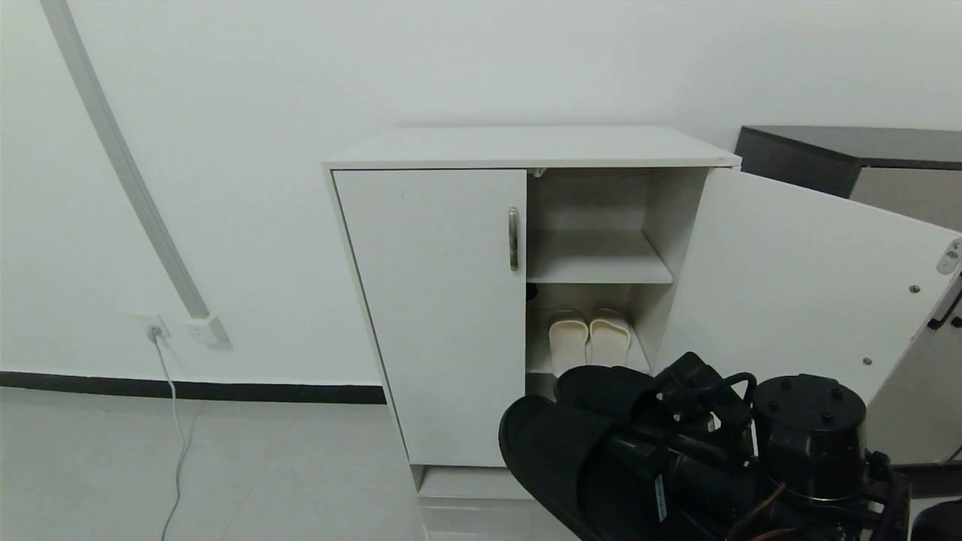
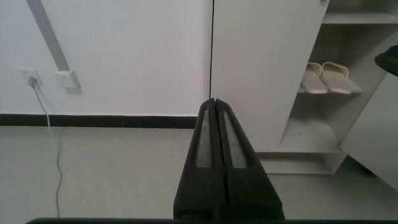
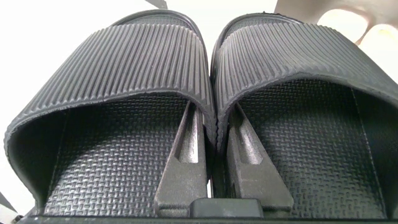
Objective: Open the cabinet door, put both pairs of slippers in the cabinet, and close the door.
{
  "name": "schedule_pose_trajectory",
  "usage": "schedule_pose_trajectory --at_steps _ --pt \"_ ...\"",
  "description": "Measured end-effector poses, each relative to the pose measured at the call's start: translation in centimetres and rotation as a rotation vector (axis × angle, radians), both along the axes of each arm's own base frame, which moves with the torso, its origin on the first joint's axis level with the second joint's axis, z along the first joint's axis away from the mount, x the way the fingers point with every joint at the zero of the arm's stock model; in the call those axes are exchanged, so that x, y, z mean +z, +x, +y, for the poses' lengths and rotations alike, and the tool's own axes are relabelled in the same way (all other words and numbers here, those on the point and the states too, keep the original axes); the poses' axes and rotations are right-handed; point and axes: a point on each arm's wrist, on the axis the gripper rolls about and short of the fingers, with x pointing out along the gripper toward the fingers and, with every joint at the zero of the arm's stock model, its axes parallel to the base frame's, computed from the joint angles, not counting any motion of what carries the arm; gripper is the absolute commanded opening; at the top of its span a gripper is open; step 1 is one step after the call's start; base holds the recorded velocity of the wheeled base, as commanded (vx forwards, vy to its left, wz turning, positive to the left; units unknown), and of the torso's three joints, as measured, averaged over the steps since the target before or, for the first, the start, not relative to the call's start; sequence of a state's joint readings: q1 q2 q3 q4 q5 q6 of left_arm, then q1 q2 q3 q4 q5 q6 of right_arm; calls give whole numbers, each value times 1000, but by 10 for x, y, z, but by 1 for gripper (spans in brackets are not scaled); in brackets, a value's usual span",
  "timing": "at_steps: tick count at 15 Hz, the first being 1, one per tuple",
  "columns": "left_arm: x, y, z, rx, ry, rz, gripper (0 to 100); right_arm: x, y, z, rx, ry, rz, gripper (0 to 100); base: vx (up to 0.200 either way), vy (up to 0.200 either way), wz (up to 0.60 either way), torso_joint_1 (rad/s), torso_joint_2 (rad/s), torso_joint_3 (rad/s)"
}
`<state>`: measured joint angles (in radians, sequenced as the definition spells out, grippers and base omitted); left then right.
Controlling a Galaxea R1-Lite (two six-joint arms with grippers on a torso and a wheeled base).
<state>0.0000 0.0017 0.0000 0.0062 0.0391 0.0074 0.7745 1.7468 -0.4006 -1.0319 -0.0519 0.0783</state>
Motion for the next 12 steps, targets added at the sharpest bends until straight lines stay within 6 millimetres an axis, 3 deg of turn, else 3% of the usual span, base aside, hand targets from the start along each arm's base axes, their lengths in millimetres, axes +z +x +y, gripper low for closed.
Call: schedule_pose_trajectory --at_steps 3,8,12 --pt "0 0 0 -1 0 1 0 -2 0 0 0 -2 2 0 0 0 0 -25 403 347" --pt "0 0 0 2 -2 -1 0 -4 0 0 0 -9 8 0 0 0 0 0 11 2" --pt "0 0 0 7 -4 -2 0 -2 1 1 0 5 -4 0 0 -200 0 -13 88 90"
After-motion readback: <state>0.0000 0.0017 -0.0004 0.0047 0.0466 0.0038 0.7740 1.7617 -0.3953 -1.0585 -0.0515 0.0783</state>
